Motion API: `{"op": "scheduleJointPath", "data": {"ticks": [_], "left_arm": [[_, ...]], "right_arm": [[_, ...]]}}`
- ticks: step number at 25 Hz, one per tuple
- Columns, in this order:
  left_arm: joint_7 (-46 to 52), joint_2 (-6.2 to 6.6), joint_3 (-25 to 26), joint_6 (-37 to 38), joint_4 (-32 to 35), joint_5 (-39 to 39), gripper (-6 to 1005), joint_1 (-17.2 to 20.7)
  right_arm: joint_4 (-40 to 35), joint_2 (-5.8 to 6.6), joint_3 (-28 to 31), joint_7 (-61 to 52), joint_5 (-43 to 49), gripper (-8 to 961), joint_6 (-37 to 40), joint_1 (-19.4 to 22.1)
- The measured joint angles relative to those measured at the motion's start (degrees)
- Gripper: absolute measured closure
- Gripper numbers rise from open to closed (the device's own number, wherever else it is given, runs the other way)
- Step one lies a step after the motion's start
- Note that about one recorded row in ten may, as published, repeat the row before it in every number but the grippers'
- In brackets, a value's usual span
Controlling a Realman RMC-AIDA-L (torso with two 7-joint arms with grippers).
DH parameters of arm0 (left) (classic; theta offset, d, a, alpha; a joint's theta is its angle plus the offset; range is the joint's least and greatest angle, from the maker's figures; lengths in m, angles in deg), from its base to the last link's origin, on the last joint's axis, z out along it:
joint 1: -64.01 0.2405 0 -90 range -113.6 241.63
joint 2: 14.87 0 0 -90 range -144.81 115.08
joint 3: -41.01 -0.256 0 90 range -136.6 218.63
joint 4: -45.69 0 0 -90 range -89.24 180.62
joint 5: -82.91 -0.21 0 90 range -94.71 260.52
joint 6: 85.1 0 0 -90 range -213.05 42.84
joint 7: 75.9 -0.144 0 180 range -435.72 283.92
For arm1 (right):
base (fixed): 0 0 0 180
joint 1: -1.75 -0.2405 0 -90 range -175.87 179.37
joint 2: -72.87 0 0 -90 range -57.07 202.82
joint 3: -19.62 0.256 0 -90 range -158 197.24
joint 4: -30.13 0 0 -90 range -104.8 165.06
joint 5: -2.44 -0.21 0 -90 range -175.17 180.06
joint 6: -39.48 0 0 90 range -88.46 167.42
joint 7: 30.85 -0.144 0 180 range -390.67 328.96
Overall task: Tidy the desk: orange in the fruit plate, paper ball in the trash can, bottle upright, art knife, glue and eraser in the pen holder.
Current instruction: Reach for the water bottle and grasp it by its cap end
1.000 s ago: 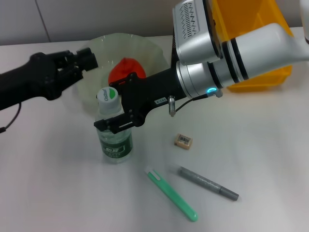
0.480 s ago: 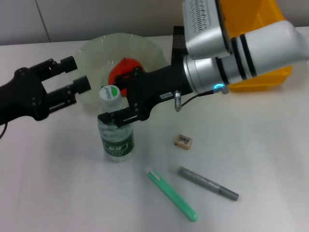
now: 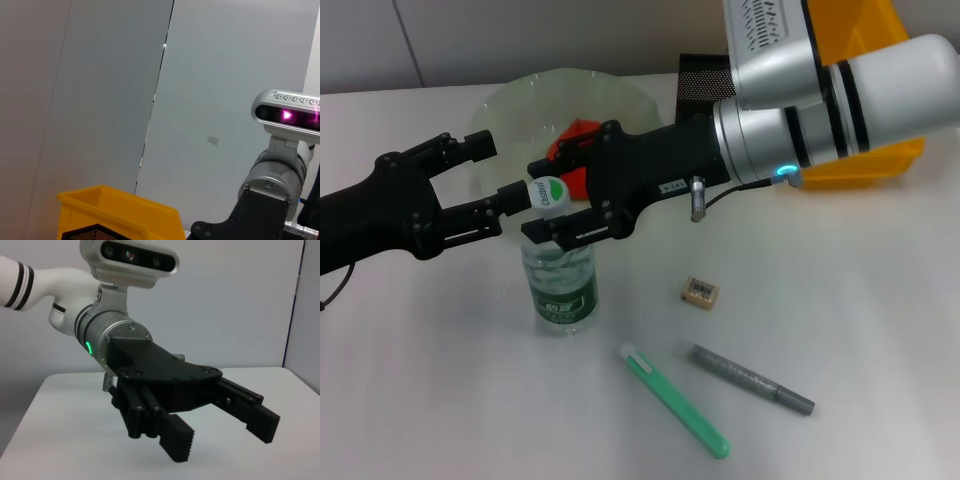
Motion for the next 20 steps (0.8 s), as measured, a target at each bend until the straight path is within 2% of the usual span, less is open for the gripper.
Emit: {"op": "scheduleJointPath", "data": {"ticks": [2, 14, 20], "left_arm": [[-0.1, 0.0, 0.0, -0.1, 0.0, 0.0, 140, 0.0], [-0.2, 0.46, 0.0, -0.3, 0.0, -0.7, 165, -0.5], [-0.1, 0.54, 0.0, -0.3, 0.0, -2.4, 178, -1.0]], "right_arm": [[-0.8, 0.06, 0.0, -0.4, 0.0, 280, 0.2, 0.6], [-5.4, 0.28, 1.0, -2.4, 0.0, 280, 4.5, 4.8], [-12.2, 0.31, 1.6, -5.2, -0.1, 280, 6.3, 10.4]]}}
